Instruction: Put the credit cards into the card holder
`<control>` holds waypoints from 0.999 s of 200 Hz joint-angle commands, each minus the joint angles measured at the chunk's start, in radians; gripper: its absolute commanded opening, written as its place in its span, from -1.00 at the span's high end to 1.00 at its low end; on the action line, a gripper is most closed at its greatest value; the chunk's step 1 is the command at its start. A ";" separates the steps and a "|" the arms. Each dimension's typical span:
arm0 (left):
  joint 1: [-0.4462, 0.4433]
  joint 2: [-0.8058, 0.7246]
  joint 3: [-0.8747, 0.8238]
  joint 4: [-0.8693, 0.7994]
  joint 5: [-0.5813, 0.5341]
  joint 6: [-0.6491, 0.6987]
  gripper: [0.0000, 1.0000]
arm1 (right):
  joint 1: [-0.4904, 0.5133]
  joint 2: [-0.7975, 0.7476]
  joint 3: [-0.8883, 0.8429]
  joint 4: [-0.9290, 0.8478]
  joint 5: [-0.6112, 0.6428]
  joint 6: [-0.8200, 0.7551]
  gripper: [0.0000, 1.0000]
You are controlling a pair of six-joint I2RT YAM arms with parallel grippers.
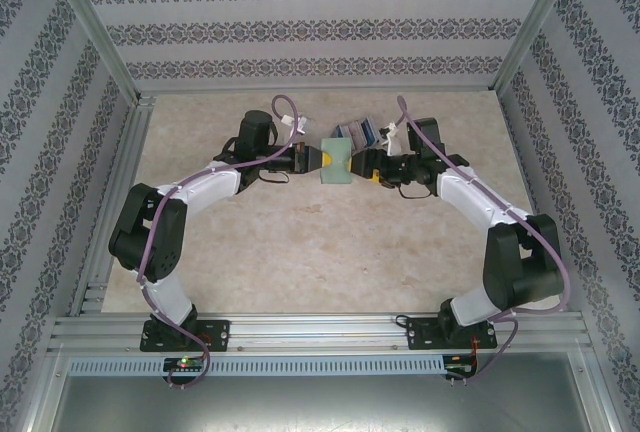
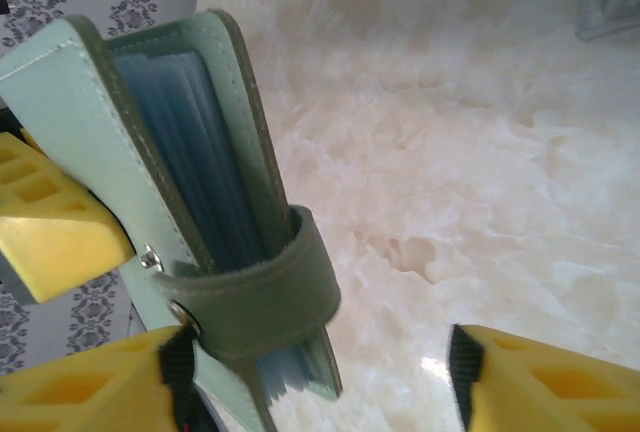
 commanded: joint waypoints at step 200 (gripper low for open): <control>0.062 0.010 0.003 -0.072 -0.034 -0.004 -0.27 | -0.002 -0.098 -0.016 0.020 -0.073 0.016 1.00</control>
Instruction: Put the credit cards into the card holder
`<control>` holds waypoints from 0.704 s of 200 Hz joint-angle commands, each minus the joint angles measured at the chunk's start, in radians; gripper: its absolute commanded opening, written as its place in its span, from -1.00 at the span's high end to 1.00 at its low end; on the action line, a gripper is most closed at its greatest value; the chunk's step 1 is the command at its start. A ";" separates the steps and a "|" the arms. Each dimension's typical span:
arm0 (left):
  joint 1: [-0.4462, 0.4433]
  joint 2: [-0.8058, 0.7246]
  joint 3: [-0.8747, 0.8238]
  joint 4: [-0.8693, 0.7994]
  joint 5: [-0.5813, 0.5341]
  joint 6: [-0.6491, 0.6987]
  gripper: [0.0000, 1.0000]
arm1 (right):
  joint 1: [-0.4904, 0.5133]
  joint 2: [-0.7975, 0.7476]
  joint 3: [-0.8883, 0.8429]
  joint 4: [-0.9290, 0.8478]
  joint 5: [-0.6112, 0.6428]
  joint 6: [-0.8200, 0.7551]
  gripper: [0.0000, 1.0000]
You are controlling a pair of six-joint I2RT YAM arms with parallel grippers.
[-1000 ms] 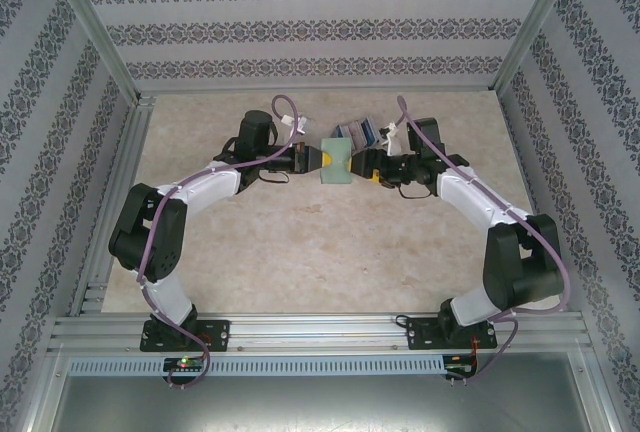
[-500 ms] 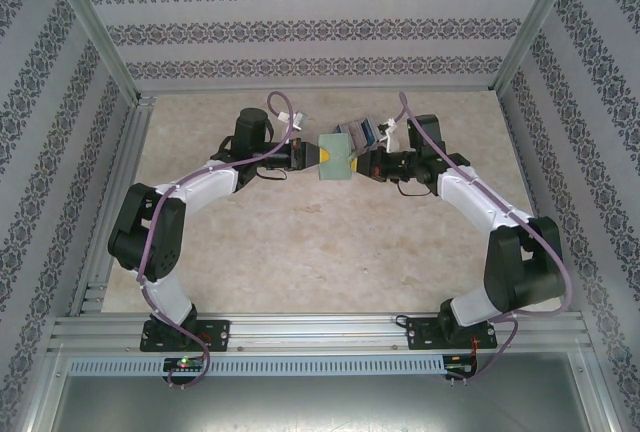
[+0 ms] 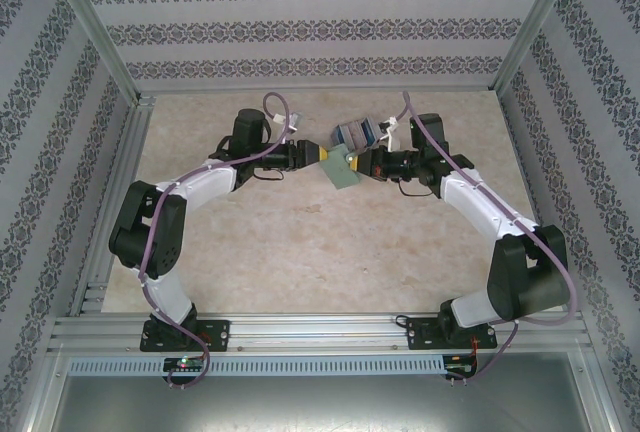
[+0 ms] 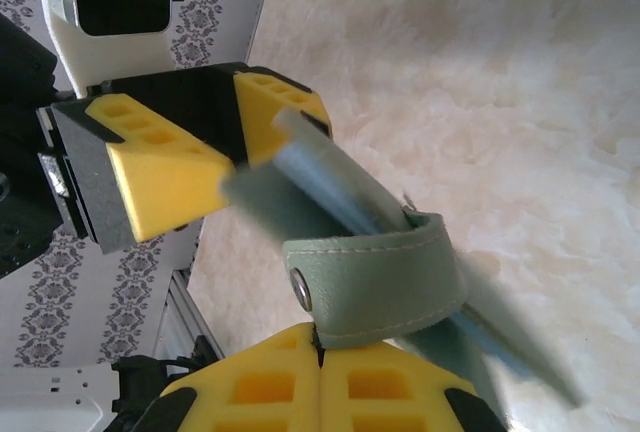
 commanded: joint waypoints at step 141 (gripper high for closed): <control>0.011 -0.025 -0.099 -0.064 -0.020 0.036 -0.36 | 0.038 0.030 -0.009 -0.306 0.463 -0.145 0.52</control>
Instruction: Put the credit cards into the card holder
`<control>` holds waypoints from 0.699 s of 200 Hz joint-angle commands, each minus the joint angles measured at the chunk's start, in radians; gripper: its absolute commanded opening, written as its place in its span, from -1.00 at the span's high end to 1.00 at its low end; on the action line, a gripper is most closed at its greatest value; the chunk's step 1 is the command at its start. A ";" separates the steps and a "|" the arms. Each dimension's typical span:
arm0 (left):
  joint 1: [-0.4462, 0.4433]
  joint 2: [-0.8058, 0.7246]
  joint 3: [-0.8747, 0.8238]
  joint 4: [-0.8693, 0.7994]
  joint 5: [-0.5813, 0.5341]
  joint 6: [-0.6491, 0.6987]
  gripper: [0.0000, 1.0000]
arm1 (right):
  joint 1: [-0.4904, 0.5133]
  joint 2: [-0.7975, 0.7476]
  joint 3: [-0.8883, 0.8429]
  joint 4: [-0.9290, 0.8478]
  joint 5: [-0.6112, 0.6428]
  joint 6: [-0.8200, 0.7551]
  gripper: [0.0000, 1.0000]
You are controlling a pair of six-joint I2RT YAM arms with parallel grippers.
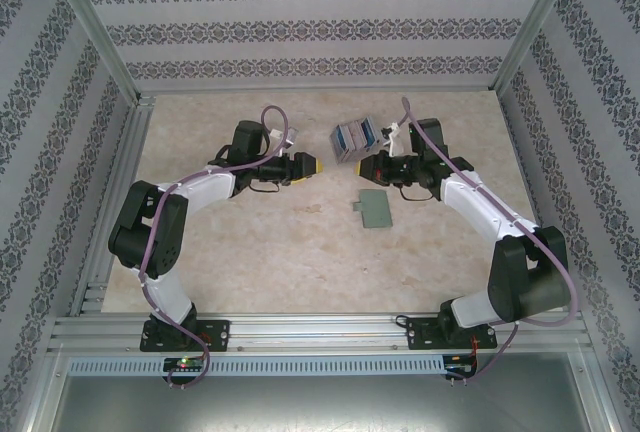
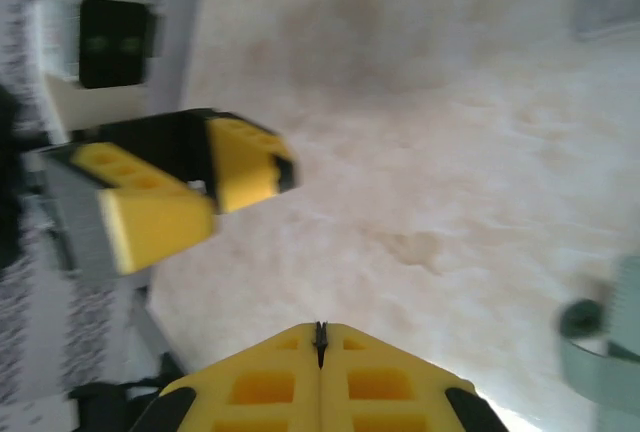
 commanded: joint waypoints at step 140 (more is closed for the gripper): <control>0.006 -0.007 -0.011 -0.023 -0.041 0.028 -0.36 | 0.343 0.455 0.274 -0.461 0.993 -0.255 0.10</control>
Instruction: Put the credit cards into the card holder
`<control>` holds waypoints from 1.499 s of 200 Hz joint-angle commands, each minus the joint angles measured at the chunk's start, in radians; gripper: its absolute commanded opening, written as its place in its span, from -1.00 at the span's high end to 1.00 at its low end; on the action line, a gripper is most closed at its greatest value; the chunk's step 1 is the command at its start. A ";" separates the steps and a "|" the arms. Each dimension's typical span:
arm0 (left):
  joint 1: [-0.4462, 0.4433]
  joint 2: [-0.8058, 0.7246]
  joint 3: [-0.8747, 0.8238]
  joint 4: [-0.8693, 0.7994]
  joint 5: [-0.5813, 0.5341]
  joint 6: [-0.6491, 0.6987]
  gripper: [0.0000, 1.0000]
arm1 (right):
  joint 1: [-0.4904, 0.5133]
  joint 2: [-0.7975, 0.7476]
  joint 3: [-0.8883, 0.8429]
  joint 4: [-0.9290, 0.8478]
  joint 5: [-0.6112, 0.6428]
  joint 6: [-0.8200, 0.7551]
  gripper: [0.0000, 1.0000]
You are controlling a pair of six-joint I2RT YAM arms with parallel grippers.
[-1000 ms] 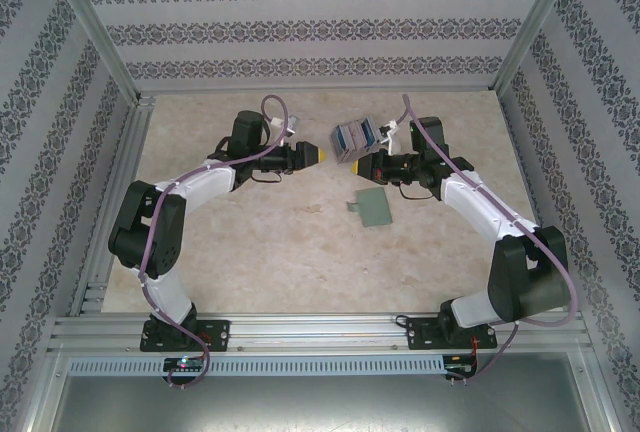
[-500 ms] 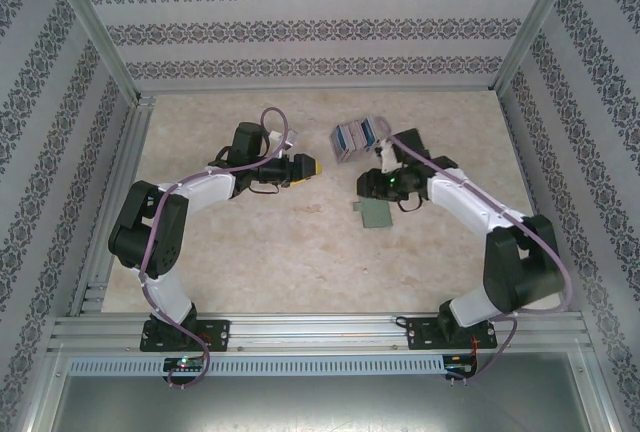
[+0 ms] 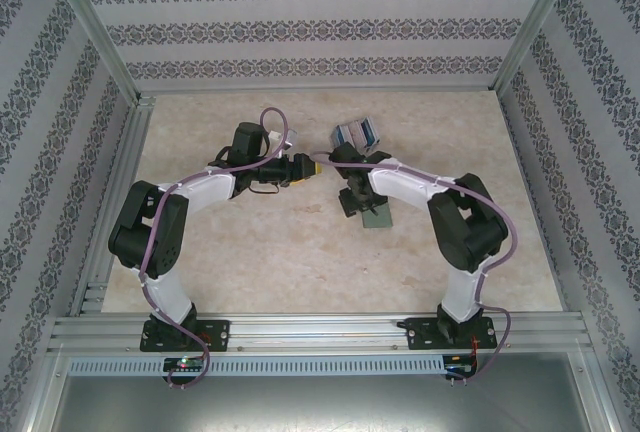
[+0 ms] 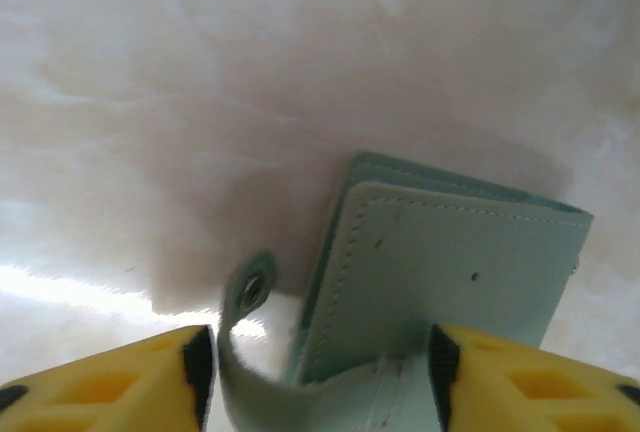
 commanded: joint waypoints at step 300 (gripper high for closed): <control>-0.065 0.122 -0.045 0.067 -0.048 -0.077 0.00 | -0.402 -0.551 -0.867 1.078 -0.738 0.469 0.97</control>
